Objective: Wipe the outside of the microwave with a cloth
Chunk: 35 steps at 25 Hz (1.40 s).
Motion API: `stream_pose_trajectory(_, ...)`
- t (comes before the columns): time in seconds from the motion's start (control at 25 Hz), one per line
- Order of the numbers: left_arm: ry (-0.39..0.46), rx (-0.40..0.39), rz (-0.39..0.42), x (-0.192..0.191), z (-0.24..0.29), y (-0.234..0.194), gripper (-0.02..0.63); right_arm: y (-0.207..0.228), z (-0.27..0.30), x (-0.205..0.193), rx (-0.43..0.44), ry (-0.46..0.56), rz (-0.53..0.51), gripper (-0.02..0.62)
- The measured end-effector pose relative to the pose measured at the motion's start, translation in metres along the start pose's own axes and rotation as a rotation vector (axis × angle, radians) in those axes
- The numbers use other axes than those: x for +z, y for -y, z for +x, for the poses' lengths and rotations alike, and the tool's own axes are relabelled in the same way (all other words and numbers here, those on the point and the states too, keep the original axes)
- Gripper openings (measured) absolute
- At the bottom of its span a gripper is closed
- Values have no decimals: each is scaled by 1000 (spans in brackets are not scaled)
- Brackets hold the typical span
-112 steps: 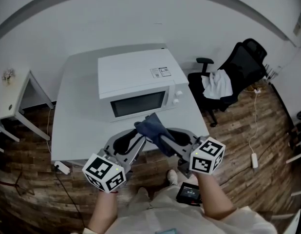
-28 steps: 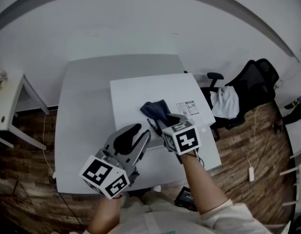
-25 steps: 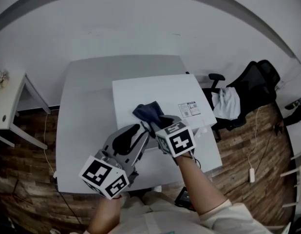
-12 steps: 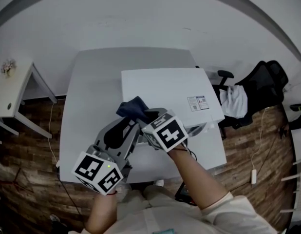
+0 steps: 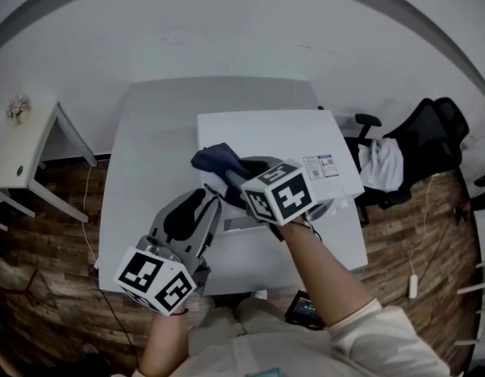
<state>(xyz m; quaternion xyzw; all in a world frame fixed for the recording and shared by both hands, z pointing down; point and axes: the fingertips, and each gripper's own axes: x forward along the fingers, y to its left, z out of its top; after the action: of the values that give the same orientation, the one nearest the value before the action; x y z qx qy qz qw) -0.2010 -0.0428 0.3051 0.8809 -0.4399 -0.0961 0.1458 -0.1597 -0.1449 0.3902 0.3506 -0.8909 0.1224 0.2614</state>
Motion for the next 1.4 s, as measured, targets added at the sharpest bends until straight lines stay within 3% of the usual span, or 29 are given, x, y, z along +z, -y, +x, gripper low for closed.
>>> stream_pose_trajectory(0.16, -17, 5, 10, -6, 6, 4, 115, 21, 6, 7, -76, 5, -47, 107)
stream_pose_trajectory(0.36, -40, 14, 8, -14, 13, 7, 115, 11, 21, -17, -56, -77, -186, 107)
stream_pose_trajectory(0.52, -50, 14, 9, -18, 21, 10, 115, 11, 20, -18, -30, -74, -185, 107)
stream_pose_trajectory(0.64, -53, 1, 16, -19, 30, 17, 115, 24, 14, -23, -58, -90, -207, 107)
stream_pose_trajectory(1.4, -97, -98, 29, -33, 86, 54, 115, 166, -70, -72, -256, -118, -86, 107)
